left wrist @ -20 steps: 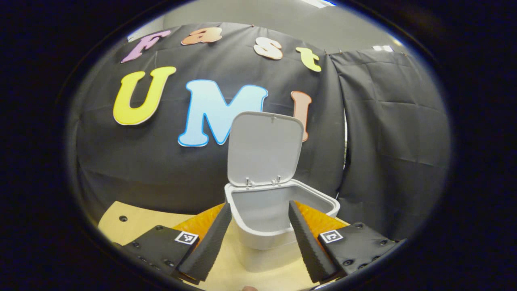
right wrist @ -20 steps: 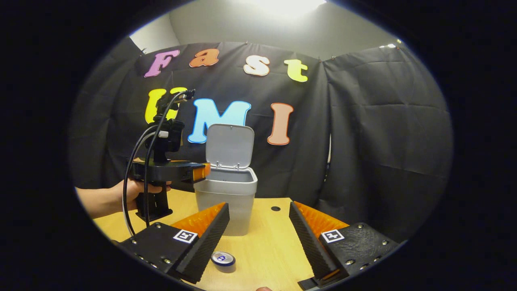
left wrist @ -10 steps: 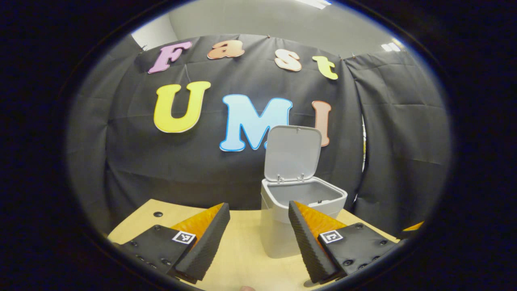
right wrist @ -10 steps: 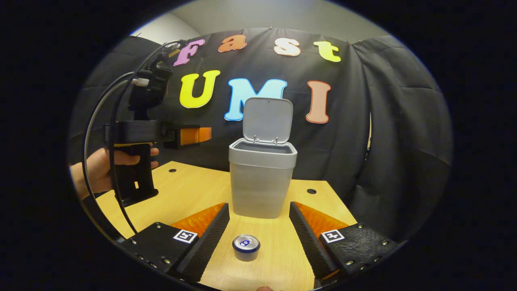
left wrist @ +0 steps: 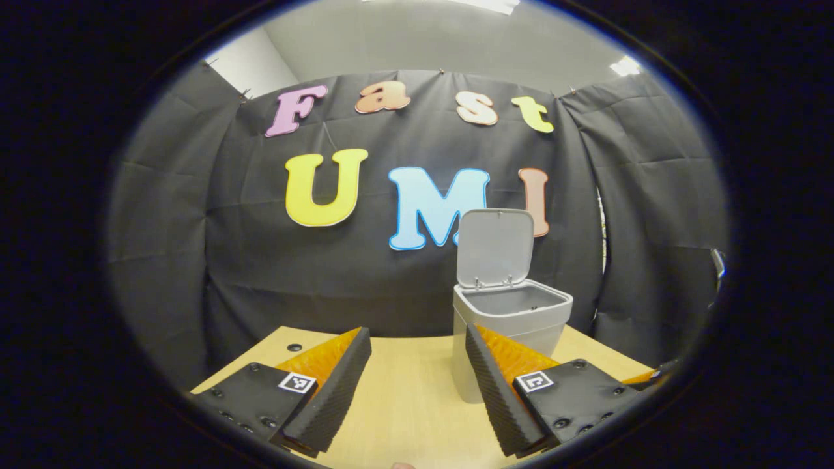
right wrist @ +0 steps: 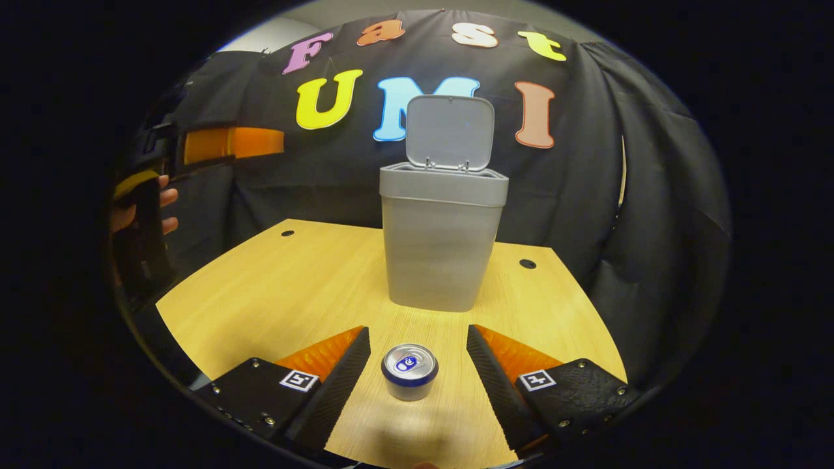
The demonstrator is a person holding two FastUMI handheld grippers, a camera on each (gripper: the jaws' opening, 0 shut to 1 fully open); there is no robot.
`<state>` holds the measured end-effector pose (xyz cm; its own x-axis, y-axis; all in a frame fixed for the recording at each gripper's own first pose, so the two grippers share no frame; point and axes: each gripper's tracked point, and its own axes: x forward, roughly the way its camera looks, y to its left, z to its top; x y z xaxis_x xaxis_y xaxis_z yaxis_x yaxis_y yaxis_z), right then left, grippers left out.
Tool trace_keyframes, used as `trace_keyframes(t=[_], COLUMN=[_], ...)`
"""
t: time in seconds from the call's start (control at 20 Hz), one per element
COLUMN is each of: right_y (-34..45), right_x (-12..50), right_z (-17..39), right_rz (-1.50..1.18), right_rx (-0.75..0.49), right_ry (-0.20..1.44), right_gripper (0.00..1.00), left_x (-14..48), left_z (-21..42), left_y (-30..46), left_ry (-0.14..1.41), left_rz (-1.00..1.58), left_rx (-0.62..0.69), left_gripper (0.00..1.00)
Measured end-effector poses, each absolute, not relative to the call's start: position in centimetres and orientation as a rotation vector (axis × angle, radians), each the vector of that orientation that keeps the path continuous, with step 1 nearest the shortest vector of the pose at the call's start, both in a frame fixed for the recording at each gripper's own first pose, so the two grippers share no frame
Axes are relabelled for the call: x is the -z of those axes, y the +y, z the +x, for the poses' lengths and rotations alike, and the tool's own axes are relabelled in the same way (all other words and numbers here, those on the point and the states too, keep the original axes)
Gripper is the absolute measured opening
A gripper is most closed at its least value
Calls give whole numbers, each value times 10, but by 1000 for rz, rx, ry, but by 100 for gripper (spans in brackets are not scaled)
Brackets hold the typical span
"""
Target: Press the lid of the desktop garbage bin to open it, pick up the crumpled paper on the desktop and throw it into the bin, then pick up the pop can on the desktop and drop it into the bin, and finally close the garbage bin lid.
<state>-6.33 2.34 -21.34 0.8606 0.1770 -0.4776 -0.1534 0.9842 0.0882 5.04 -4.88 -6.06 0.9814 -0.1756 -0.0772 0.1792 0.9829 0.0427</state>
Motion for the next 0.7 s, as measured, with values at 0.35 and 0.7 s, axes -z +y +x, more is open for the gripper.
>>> trace_keyframes(t=[0.35, 0.7], right_y=[34, 41], right_x=[263, 289], right_z=[-59, -62], right_rz=[60, 73], right_rx=[-180, -169], right_ry=[647, 724], right_gripper=[96, 96], left_x=[71, 66], left_z=[27, 25], left_y=[-28, -8], left_ry=[112, 115], left_rz=[2, -1], left_rx=[172, 153], left_gripper=[94, 96])
